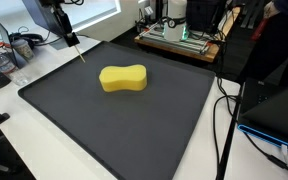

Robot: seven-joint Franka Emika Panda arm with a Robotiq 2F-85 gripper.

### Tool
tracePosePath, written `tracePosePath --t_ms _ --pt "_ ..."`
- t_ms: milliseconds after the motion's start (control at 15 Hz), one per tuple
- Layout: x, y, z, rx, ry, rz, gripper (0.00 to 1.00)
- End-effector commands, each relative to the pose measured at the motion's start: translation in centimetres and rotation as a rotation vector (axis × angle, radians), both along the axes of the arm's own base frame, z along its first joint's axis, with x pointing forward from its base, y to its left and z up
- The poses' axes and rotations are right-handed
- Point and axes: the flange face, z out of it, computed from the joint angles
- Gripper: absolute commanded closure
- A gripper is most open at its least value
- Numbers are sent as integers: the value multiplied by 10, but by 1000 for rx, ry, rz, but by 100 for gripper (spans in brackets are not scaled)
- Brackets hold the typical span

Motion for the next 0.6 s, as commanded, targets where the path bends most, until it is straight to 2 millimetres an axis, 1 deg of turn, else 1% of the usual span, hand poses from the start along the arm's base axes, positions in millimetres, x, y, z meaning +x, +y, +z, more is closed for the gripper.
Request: tracePosePath --t_ms 0,267,533 --pt "-40 33 15 -83 -17 -13 97" --pt "-75 79 29 -159 -78 22 97" --pt "-106 126 35 -270 -150 55 97"
